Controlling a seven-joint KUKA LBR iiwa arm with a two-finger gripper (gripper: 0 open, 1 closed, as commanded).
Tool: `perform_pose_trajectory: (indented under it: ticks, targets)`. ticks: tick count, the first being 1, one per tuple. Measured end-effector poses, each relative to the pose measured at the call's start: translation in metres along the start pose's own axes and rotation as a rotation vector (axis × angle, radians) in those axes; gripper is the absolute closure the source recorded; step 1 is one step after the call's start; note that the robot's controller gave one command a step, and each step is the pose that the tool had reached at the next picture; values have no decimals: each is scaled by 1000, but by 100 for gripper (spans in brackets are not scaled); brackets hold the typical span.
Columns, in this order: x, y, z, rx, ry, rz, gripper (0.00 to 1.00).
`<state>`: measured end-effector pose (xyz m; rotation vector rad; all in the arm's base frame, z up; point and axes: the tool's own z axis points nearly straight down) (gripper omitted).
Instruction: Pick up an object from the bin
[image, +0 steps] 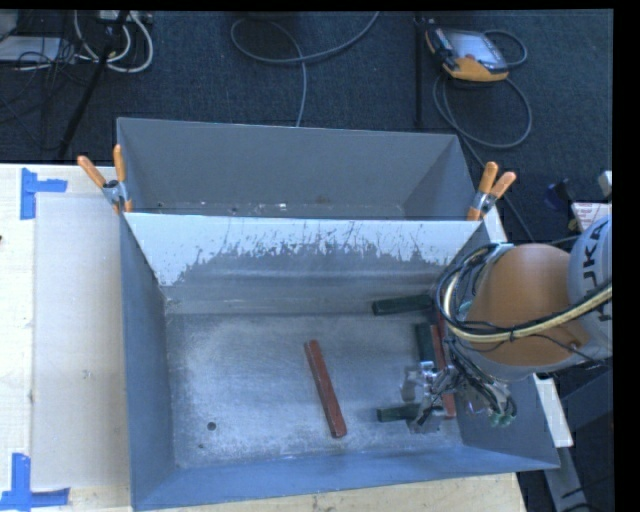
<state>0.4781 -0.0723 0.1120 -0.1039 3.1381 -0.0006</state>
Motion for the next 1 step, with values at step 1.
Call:
perform_pose_trajectory:
  ticks: [1]
  targets:
    - [-1, 1, -40, 0, -1, -4, 100]
